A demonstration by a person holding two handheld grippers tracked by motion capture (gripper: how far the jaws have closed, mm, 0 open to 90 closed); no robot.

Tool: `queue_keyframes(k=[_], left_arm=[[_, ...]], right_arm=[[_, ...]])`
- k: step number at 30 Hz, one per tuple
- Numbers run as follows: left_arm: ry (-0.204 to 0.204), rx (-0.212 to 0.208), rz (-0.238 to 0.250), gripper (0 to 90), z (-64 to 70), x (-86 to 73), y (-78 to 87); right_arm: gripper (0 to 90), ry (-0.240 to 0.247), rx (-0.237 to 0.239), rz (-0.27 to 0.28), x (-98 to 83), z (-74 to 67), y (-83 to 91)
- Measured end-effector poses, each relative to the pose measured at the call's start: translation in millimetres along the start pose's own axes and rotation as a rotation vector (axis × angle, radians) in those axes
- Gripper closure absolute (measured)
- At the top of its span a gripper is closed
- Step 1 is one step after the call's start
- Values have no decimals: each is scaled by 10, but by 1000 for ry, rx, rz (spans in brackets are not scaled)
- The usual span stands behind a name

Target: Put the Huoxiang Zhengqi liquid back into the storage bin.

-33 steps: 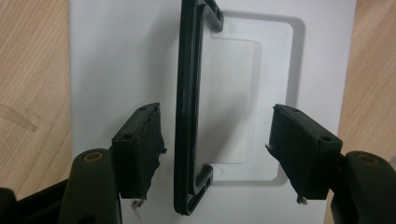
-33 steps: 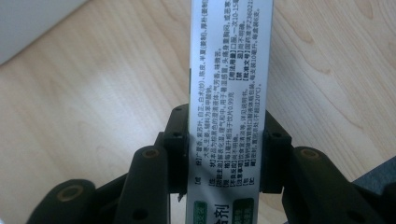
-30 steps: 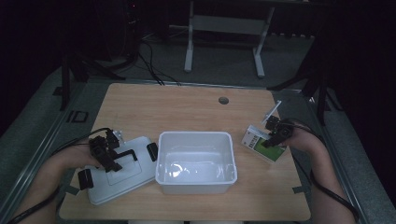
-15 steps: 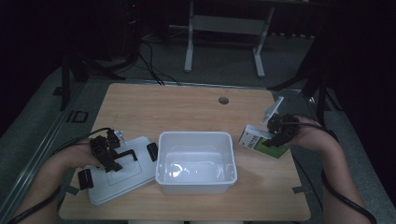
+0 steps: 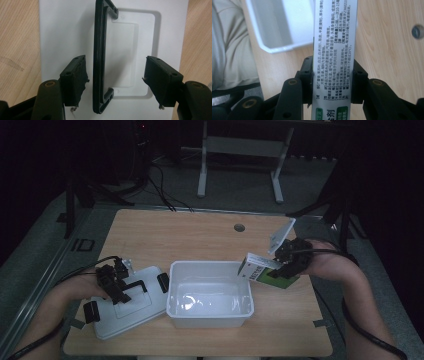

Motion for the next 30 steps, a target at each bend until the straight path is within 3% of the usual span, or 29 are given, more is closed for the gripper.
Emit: queue_keyframes(k=[2,7,8,15,20,30], left_arm=[[0,1,-3,347,4,-4,3],[0,2,-1,348,8,1,10],[-5,4,0,347,10,11,19],[-10,5,7,347,30,33,35],[-10,4,6,348,26,25,26],[-6,1,0,347,26,21,12]], right_arm=[[636,32,1,2,140,-83,17],[635,57,13,15,309,-190,27],[635,86,24,8,416,-266,3],[635,146,47,19,670,-431,-50],[635,181,67,30,796,-531,-111],[635,201,99,37,920,-611,-313]])
Point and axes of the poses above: each handheld gripper's, and its own axes: y roughly backward along the jaws, x roughly out of its top, z roughly to its right, the point moved 6 cm from there along -y, roughly forward along the jaws, and after that the axes turned 7 degrees about -x, right-handed, at the moved point
